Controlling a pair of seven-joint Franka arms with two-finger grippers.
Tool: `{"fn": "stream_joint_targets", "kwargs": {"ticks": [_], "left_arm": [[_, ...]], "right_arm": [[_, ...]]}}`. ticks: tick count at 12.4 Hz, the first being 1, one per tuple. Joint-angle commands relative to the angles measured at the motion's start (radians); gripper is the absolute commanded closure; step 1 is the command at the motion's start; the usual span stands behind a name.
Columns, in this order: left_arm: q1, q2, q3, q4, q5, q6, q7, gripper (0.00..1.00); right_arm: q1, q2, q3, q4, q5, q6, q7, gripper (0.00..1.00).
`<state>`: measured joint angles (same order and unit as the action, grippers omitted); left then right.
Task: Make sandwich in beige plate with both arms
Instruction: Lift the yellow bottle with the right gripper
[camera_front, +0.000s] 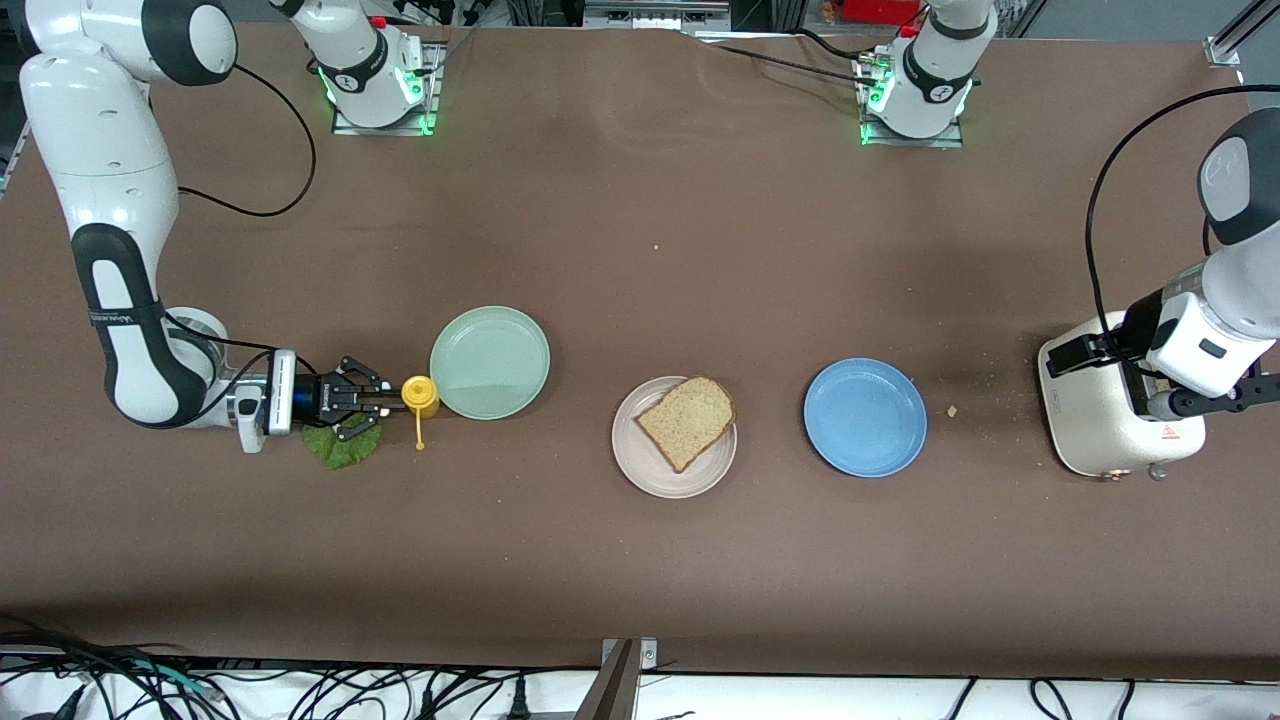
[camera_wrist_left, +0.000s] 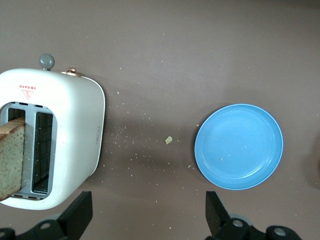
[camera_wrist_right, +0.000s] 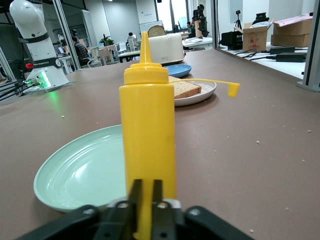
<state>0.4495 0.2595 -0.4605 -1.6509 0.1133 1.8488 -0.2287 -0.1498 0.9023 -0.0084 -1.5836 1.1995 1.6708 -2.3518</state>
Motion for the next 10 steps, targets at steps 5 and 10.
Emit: {"fn": "stream_joint_targets", "kwargs": {"ticks": [5,10], "left_arm": [[0.017,-0.011,-0.006,0.0,-0.007,0.001,0.026,0.01],[0.015,-0.009,-0.004,-0.001,-0.004,0.003,0.028,0.01]], "right_arm": [[0.001,-0.002,0.002,-0.007,0.023,0.009,-0.021,1.0],[-0.002,-0.005,-0.002,-0.007,0.015,0.003,-0.02,0.97]]}}
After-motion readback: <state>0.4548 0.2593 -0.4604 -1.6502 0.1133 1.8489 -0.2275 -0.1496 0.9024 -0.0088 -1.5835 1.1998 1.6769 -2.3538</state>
